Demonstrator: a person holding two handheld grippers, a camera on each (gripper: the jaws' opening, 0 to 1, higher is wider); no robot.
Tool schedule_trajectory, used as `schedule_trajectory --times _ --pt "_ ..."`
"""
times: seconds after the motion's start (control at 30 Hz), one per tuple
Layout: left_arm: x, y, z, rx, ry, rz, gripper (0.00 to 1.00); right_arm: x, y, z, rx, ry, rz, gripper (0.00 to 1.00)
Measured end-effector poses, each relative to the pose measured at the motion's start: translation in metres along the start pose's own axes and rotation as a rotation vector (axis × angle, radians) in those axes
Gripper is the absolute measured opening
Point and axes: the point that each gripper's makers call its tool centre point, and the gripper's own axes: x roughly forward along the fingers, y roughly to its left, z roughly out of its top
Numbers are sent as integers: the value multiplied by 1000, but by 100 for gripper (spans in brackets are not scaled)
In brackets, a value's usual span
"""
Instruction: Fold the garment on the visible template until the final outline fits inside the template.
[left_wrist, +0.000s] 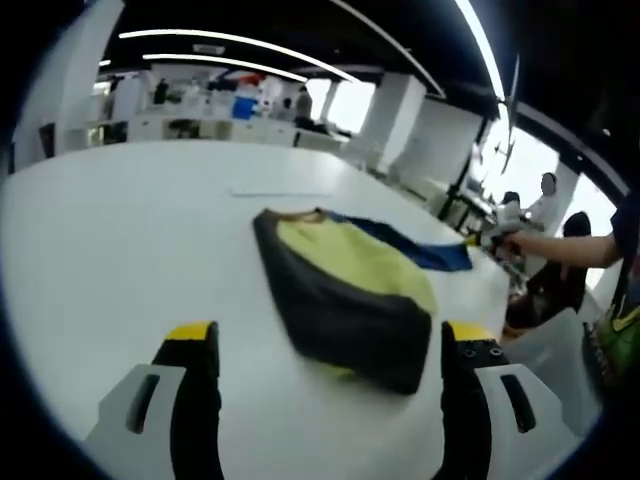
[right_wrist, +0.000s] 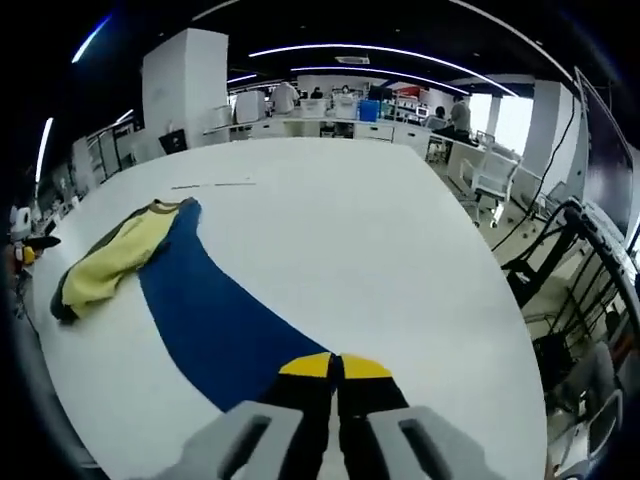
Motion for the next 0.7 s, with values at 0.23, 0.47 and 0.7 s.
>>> schedule_trajectory --times 0.23,0.47,0.7 --pt "2 0 -2 -3 15 3 88 -2 -21 9 21 -8 -53 0" --pt "2 2 -5 -10 29 13 88 13 -33 9 15 12 -68 0" --pt "3 3 -7 -15 40 20 88 26 -35 -3 19 44 -75 0"
